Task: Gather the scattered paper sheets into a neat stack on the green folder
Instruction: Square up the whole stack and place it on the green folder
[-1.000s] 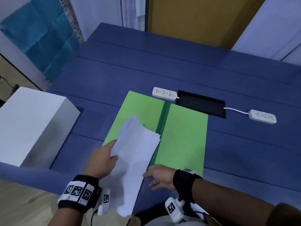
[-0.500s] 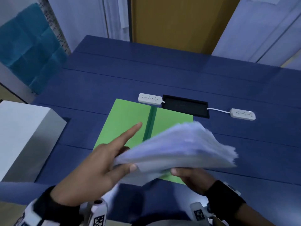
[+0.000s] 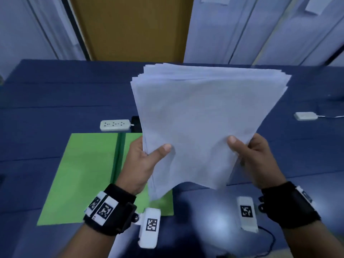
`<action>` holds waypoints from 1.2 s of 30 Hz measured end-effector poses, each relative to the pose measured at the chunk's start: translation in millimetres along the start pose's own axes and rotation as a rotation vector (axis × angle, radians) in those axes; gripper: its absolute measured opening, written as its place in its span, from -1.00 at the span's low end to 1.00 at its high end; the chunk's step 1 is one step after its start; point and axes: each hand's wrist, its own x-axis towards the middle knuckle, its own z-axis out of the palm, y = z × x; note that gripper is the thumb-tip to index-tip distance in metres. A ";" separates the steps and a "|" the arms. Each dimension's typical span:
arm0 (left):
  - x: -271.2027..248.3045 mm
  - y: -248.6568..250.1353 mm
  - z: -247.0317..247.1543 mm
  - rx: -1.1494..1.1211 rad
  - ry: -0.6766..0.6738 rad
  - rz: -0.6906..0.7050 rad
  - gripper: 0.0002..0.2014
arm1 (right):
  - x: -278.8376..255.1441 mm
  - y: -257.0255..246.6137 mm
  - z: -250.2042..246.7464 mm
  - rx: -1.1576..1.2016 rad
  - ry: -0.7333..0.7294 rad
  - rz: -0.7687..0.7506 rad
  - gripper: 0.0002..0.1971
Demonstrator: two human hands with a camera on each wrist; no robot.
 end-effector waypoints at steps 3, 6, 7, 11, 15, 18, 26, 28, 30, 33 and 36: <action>28.9 -23.6 24.4 0.139 -0.089 -0.036 -0.71 | 6.7 14.9 -48.8 -0.009 0.013 0.052 -0.78; 50.8 -63.5 55.7 0.243 -0.120 -0.128 -0.60 | 11.5 56.4 -73.9 -0.022 0.038 0.154 -0.75; 55.1 -75.2 66.3 0.255 -0.110 -0.164 -0.59 | 11.9 68.9 -79.4 -0.005 0.063 0.186 -0.71; 64.7 -104.1 100.3 0.281 0.028 -0.207 -0.65 | 16.8 89.6 -104.4 0.049 0.086 0.250 -0.60; 69.2 -85.4 139.6 0.269 0.192 -0.106 -0.70 | 30.3 59.8 -122.3 0.080 0.107 0.168 -0.65; 70.4 -59.7 171.2 0.217 0.158 0.111 -0.72 | 39.6 29.2 -138.6 0.120 0.086 0.009 -0.59; 104.4 -103.0 148.0 0.319 -0.055 -0.090 -0.32 | 48.4 77.8 -195.7 -0.050 0.063 0.097 -0.58; 112.5 -116.7 149.2 0.404 -0.128 -0.145 -0.39 | 52.5 90.9 -203.1 -0.019 0.037 0.130 -0.65; 114.4 -127.3 157.4 0.440 -0.137 -0.191 -0.55 | 55.2 97.3 -196.6 -0.004 0.021 0.149 -0.68; 115.7 -135.4 175.9 0.430 0.062 -0.275 -0.71 | 61.5 102.0 -170.5 0.030 0.186 0.201 -0.77; 117.0 -125.7 192.6 0.428 0.201 -0.145 -0.93 | 65.6 87.1 -149.1 -0.006 0.309 0.188 -0.94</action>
